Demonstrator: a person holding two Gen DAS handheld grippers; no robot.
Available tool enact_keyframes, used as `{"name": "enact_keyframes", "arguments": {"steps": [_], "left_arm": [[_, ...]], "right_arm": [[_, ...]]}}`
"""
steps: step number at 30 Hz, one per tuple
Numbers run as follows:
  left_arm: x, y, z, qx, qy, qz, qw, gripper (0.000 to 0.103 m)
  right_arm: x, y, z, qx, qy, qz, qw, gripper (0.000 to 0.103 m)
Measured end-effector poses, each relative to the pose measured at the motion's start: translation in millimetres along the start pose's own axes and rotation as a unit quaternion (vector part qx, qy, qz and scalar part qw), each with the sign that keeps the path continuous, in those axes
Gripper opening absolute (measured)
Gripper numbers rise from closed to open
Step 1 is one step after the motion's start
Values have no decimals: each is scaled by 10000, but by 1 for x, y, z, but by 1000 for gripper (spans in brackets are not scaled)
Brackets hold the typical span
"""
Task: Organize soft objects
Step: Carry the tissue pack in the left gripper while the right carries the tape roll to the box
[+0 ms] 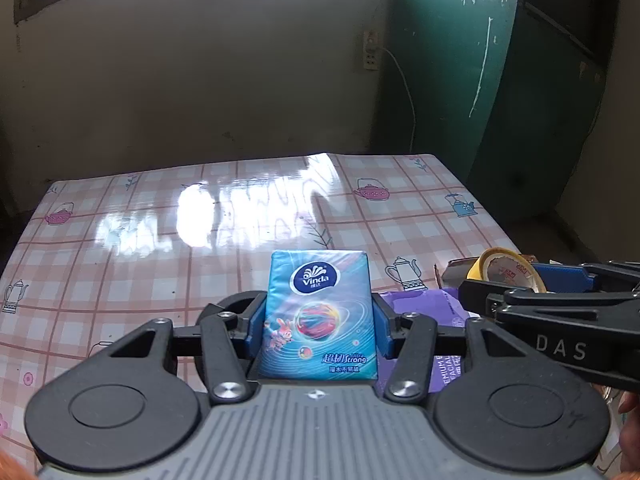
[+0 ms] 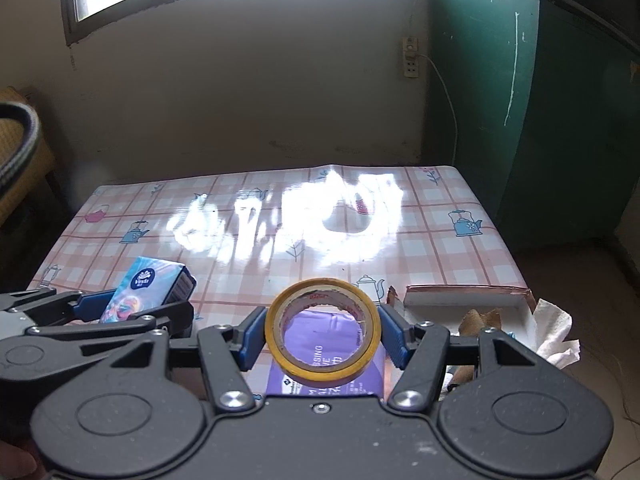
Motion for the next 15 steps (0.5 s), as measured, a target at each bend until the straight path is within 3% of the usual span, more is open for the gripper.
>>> {"name": "enact_keyframes", "arguments": {"steps": [15], "left_arm": [[4,-23,-2,68,21,-112,9999,53]], "right_arm": [[-1,-23,-3,114,26,-126,9999,71]]}}
Point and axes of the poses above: each gripper's, at about its wrist camera, not at the fingertips, and x roughly the way its jaws point, y to its left, z to its top, the point moved 9 cm from there along x, roughly the way its jaws point, and after that the axes turned 13 degrees about y, right-handed, at the moved point
